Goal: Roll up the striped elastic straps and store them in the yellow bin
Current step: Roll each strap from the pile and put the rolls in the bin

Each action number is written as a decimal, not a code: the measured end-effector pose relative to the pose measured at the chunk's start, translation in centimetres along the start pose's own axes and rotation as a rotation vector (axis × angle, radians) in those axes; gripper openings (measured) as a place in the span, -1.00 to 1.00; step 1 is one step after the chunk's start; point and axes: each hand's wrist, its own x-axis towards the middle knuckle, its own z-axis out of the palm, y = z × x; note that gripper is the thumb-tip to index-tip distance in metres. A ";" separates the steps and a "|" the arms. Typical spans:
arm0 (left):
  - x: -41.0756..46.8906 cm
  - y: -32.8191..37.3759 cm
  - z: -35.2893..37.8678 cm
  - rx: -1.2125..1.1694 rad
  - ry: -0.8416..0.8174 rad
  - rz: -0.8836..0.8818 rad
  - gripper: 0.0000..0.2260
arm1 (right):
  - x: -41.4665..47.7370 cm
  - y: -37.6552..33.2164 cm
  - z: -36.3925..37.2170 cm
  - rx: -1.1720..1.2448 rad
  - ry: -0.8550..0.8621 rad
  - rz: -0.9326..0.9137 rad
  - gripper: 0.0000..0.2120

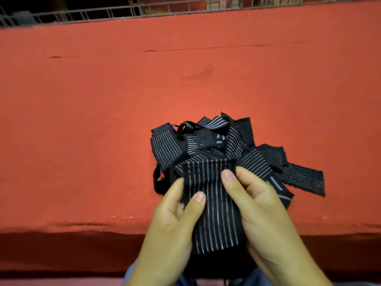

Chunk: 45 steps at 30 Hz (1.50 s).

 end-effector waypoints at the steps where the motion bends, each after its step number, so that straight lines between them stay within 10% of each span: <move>1: 0.0 0.1 -0.4 0.016 0.002 -0.026 -0.76 | -0.1 0.0 -0.1 0.028 -0.009 0.014 -0.74; 8: 4.9 0.3 -7.3 0.416 0.380 0.063 -0.89 | -0.7 -0.5 -0.8 0.189 0.020 0.096 -0.71; 18: 9.9 -3.1 -9.8 1.168 0.105 0.057 -0.51 | -0.9 -1.3 -0.7 0.147 0.104 0.177 -0.74; 26: 10.0 -3.7 -10.0 0.996 0.389 0.110 -0.85 | -1.1 -2.3 -0.3 0.143 0.165 0.269 -0.45; 35: 9.8 -4.1 -10.5 1.131 0.205 0.129 -0.81 | -0.3 0.7 0.9 0.012 -0.035 0.222 -0.84; 45: 10.1 -4.7 -10.3 1.151 0.216 0.117 -0.94 | 3.8 5.7 4.6 -0.386 -0.190 0.158 -0.44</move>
